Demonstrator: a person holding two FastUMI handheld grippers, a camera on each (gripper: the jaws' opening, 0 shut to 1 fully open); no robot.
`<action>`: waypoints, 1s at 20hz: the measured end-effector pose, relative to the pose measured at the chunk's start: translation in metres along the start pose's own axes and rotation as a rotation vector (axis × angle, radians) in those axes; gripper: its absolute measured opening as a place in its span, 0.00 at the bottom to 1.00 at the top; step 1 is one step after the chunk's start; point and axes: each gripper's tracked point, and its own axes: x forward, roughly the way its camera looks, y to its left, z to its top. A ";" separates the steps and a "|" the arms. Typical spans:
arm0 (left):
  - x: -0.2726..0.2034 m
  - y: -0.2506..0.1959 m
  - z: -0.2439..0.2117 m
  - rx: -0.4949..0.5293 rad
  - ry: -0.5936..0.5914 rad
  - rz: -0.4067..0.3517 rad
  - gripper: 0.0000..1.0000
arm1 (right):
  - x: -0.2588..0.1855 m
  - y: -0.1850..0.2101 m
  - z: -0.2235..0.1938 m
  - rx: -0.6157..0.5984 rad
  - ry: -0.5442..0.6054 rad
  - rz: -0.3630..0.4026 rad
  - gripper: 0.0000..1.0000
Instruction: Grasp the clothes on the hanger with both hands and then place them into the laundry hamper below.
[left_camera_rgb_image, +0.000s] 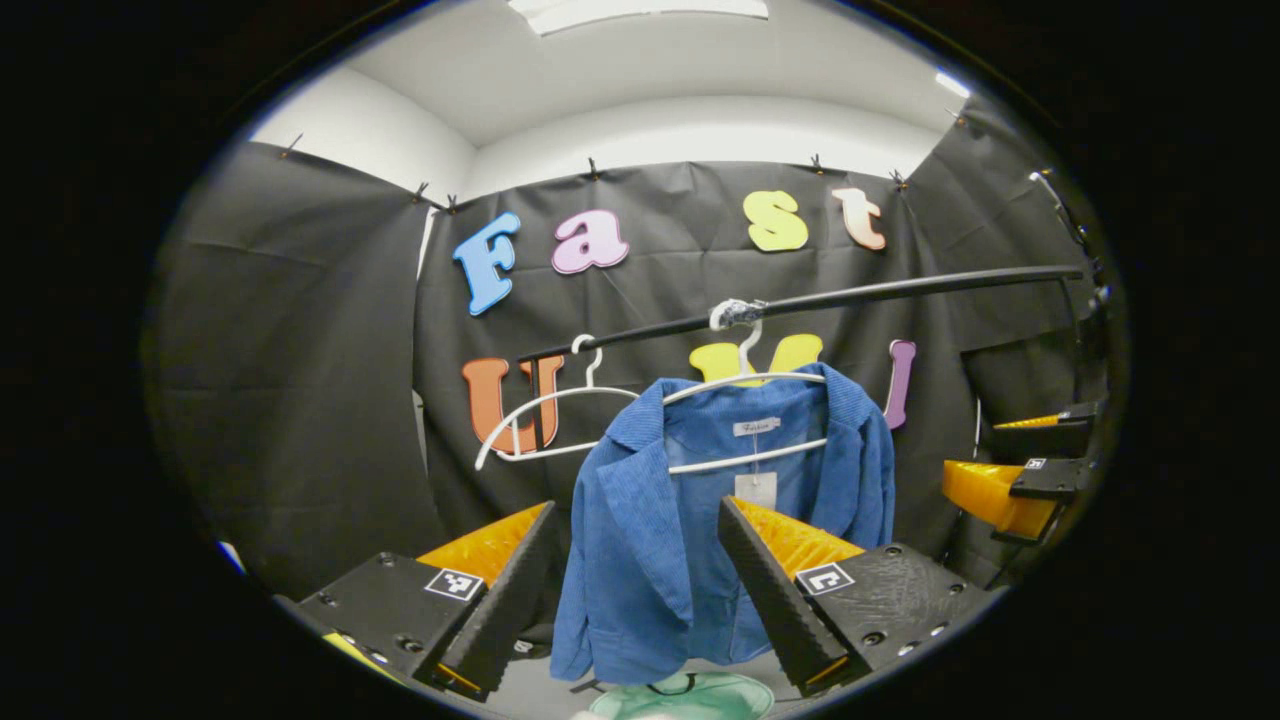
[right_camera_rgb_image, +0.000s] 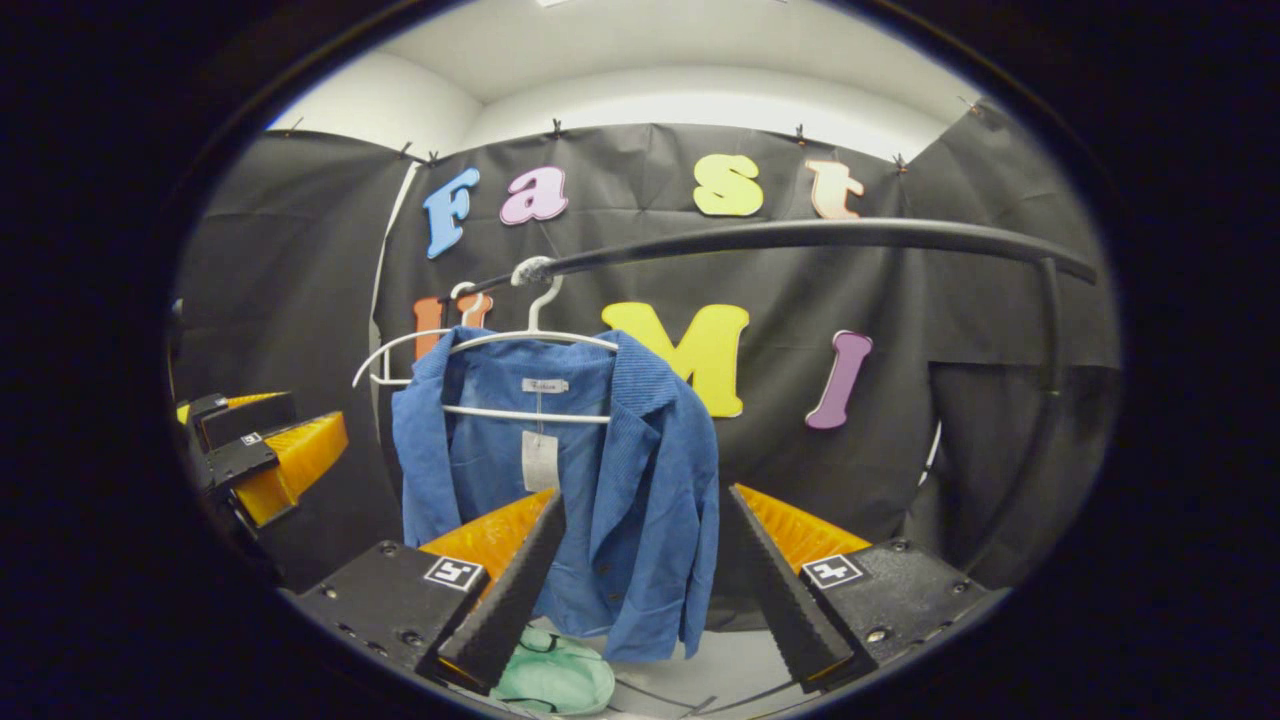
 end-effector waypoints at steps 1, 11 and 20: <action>0.012 -0.001 -0.005 0.003 0.008 0.008 0.99 | 0.015 0.001 -0.001 -0.003 0.004 0.004 0.99; 0.100 -0.001 -0.041 0.011 0.051 0.098 0.99 | 0.122 0.009 -0.010 0.028 0.006 0.009 0.99; 0.137 0.003 -0.064 0.026 0.091 0.128 0.82 | 0.168 0.007 -0.023 0.039 0.024 0.007 0.92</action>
